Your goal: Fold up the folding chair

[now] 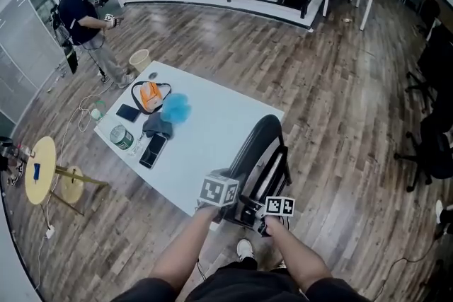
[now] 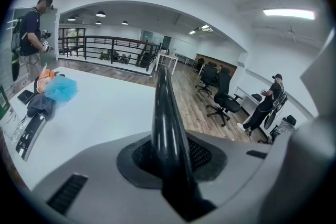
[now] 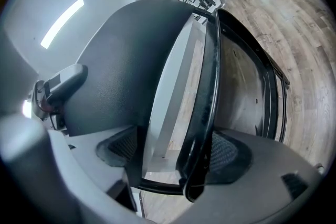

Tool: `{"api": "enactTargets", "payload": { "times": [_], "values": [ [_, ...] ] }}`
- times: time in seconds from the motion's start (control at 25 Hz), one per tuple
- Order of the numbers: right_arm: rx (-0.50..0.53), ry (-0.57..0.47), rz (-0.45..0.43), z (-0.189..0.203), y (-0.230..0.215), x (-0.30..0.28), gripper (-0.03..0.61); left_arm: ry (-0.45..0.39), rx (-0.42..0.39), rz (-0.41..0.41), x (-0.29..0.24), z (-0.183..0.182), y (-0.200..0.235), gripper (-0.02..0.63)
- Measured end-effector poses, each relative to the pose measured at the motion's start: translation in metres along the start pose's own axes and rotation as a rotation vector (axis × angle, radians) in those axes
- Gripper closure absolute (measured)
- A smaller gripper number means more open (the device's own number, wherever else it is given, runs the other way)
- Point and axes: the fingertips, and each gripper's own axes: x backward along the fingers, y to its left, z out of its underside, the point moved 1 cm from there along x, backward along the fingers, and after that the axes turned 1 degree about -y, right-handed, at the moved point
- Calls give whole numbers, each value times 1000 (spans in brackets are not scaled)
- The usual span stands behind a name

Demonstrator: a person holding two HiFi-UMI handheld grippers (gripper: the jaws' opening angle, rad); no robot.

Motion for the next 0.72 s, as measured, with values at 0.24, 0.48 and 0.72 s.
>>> {"api": "enactTargets", "payload": {
  "times": [0.24,0.48,0.72],
  "values": [
    [31,-6,5,0,1,-2,170,-15,-20,-24,5,-2,1,517],
    [317,-64,203,-18,-14,28,169,-125,-135,-187,39,-7,5,383],
    [472,-195,169,-31,29,125,169,-278,-173,-401,106,12,-23,376]
  ]
}}
